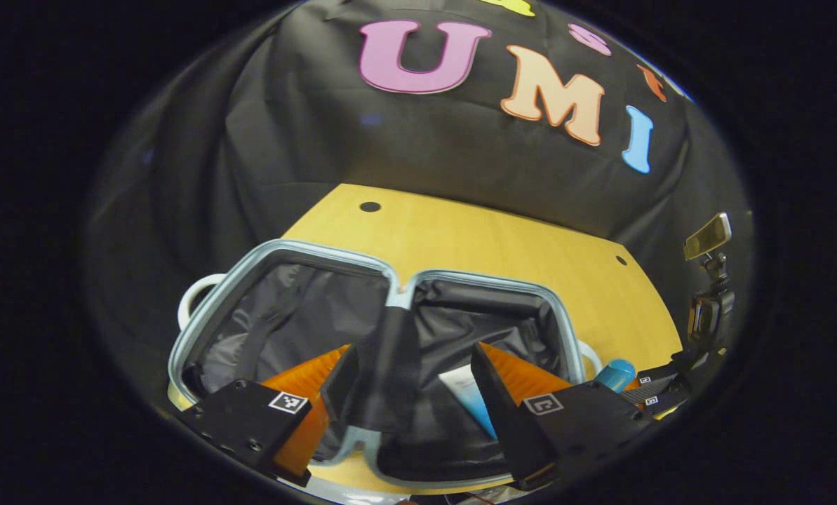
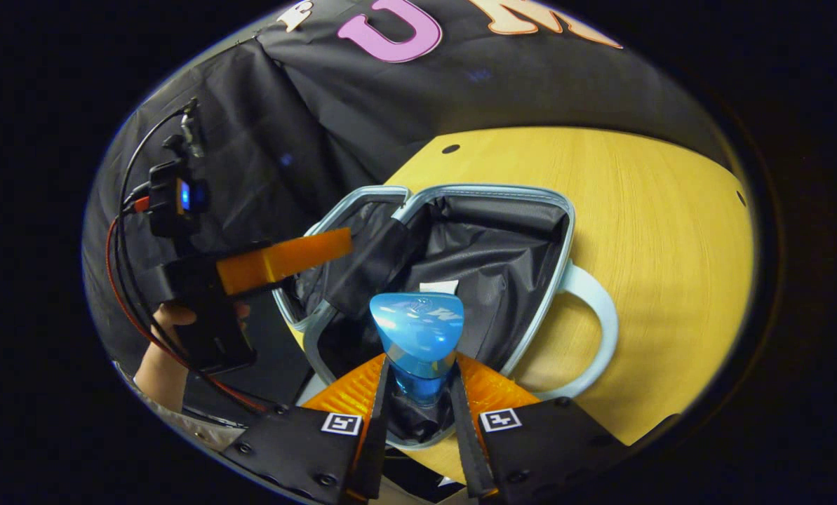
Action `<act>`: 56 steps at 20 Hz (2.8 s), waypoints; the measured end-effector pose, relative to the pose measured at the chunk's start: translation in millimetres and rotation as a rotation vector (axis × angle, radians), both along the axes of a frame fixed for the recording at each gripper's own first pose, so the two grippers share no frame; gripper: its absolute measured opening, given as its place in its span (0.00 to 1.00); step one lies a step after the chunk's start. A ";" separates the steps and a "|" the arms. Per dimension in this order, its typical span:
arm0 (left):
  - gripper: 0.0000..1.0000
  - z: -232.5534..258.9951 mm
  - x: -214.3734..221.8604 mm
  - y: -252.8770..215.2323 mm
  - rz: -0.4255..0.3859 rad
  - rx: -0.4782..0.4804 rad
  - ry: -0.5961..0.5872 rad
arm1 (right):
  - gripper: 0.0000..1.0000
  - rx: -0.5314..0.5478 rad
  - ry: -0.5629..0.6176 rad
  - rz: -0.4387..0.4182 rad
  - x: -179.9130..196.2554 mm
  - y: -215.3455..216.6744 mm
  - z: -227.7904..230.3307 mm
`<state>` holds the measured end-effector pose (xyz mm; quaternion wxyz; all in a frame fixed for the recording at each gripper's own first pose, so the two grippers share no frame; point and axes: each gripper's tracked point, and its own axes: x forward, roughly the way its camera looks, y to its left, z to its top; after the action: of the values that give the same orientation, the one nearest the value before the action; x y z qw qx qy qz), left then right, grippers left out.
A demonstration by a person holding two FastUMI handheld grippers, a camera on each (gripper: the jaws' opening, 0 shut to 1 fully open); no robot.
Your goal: First open the suitcase, pack the skin care products into it, and then close the suitcase.
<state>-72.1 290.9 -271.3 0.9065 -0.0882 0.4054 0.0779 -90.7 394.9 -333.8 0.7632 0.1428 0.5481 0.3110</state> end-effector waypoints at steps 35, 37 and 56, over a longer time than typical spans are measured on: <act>0.12 -97.2 -23.9 298.4 0.358 -0.039 0.281 | 0.98 -0.202 -0.390 -0.214 107.6 -45.9 56.7; 0.06 -76.7 -17.8 294.7 0.348 -0.017 0.236 | 0.98 -0.196 -0.406 -0.201 108.8 -45.1 59.7; 0.00 164.2 41.3 96.9 0.041 0.284 -0.097 | 0.98 -0.018 -0.590 -0.165 96.6 -111.4 110.9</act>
<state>-30.8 387.8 -107.1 0.9265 0.0293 0.3443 0.1487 5.9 283.5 -222.9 0.9133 0.0837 0.2923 0.2710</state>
